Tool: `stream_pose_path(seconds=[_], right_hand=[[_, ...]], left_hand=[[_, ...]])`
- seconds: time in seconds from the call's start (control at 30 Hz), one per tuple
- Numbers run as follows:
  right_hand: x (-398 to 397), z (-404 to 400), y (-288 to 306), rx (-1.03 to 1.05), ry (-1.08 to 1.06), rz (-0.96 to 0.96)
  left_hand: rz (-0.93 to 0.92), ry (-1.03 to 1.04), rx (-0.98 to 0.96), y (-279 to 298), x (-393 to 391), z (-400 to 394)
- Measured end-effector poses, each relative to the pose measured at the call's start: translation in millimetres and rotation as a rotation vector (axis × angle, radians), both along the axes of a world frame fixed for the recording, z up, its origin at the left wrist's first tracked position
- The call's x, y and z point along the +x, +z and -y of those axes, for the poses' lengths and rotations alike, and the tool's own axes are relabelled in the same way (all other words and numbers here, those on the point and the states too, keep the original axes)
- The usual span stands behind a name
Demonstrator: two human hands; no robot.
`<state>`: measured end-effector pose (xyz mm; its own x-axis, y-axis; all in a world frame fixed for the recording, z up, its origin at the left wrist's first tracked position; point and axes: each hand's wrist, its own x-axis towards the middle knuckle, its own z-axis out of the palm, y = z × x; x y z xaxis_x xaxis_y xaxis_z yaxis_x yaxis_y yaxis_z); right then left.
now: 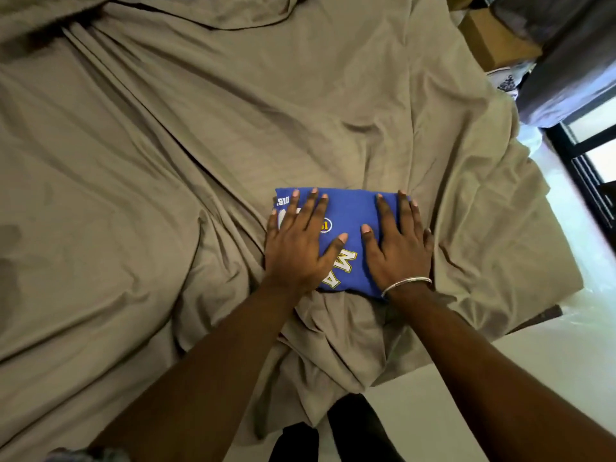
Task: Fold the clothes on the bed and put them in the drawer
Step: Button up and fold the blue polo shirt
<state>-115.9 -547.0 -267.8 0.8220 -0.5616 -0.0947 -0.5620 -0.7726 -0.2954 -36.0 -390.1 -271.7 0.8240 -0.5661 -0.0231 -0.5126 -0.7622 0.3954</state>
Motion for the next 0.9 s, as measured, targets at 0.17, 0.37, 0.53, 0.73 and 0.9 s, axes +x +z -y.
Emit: stream_pose_path(seconds=[0.17, 0.37, 0.53, 0.73, 0.9], right_hand=[[1, 11, -16, 0.171, -0.017, 0.046], [-10, 5, -6, 0.274, -0.274, 0.327], [-27, -3, 14, 0.513, -0.516, 0.202], [-14, 17, 26, 0.952, -0.652, 0.121], [-21, 14, 46, 1.182, -0.712, 0.348]], left_hand=[[-0.166, 0.095, 0.091, -12, 5, 3], [-0.097, 0.269, -0.122, -6, 3, -4], [-0.419, 0.637, -0.272, 11, -20, -20], [-1.204, 0.911, -0.488, 47, 14, -15], [-1.332, 0.873, -0.617, 72, 4, -23]])
